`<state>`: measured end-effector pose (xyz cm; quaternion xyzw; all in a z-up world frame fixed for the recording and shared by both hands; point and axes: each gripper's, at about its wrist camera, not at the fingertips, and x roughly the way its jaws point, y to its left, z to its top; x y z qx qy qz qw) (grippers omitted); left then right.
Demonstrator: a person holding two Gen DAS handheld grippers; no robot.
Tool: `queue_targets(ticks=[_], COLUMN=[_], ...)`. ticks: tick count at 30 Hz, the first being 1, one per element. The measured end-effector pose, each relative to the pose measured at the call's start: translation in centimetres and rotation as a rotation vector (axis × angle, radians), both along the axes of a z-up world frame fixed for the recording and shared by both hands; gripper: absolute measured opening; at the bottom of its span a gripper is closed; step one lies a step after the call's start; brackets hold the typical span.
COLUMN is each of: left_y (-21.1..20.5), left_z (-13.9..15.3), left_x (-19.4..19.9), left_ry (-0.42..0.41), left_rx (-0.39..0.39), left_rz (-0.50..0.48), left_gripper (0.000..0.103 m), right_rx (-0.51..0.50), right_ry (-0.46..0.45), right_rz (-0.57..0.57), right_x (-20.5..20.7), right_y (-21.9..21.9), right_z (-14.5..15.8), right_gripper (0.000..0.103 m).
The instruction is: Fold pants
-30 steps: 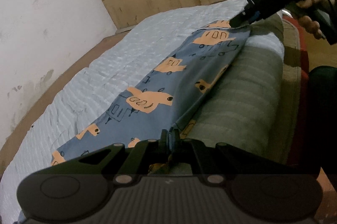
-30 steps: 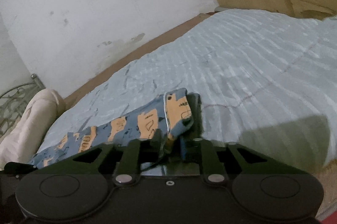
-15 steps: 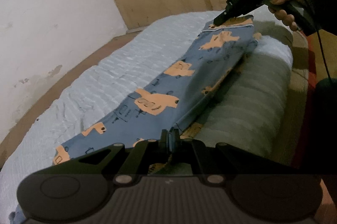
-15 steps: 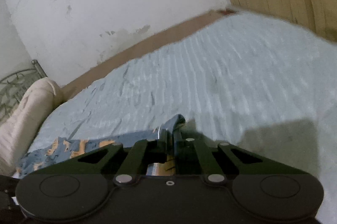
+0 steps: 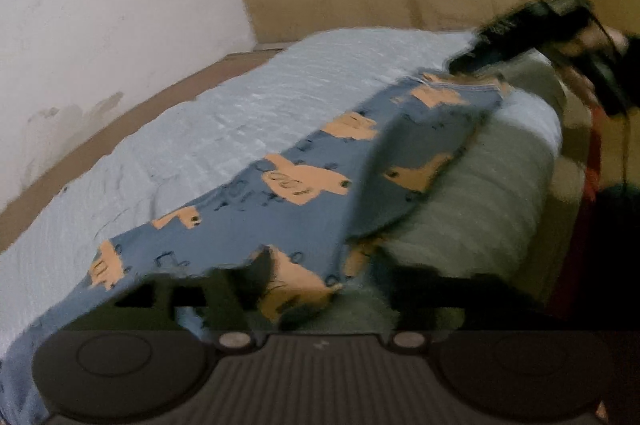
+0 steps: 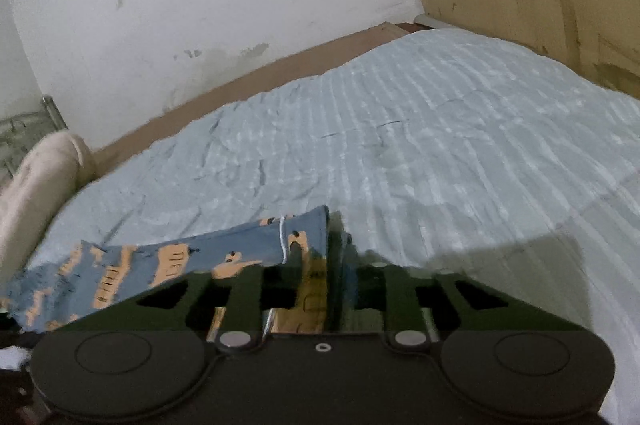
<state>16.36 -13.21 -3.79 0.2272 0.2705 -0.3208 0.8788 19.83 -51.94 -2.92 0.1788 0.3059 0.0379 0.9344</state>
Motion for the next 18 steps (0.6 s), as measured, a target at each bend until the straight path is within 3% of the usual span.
queue_targets(ticks=[2, 4, 7, 11, 15, 18], left_y=[0.8, 1.7, 3.0, 4.7, 6.7, 8.0], left_z=[0.4, 0.7, 1.1, 1.1, 0.6, 0.4], left_x=[0.1, 0.1, -0.2, -0.1, 0.5, 0.7], left_ry=[0.022, 0.031, 0.018, -0.004, 0.035, 0.061], left_rx=[-0.045, -0.083, -0.133, -0.161, -0.181, -0.193], left_rz=[0.041, 0.1, 0.197, 0.332, 0.471, 0.515], left_gripper=[0.079, 0.094, 0.101, 0.102, 0.102, 0.102], right_rx=[0.03, 0.057, 0.127, 0.169, 0.195, 0.254], right_ry=[-0.009, -0.014, -0.011, -0.013, -0.004, -0.011], right_rz=[-0.007, -0.012, -0.017, -0.012, -0.017, -0.068], right_x=[-1.5, -3.2, -6.0, -8.4, -7.9, -7.0], right_y=[-0.3, -0.4, -0.1, 0.9, 2.0, 2.2], right_z=[0.2, 0.3, 0.1, -0.3, -0.9, -1.5], right_gripper=[0.06, 0.065, 0.07, 0.076, 0.077, 0.077])
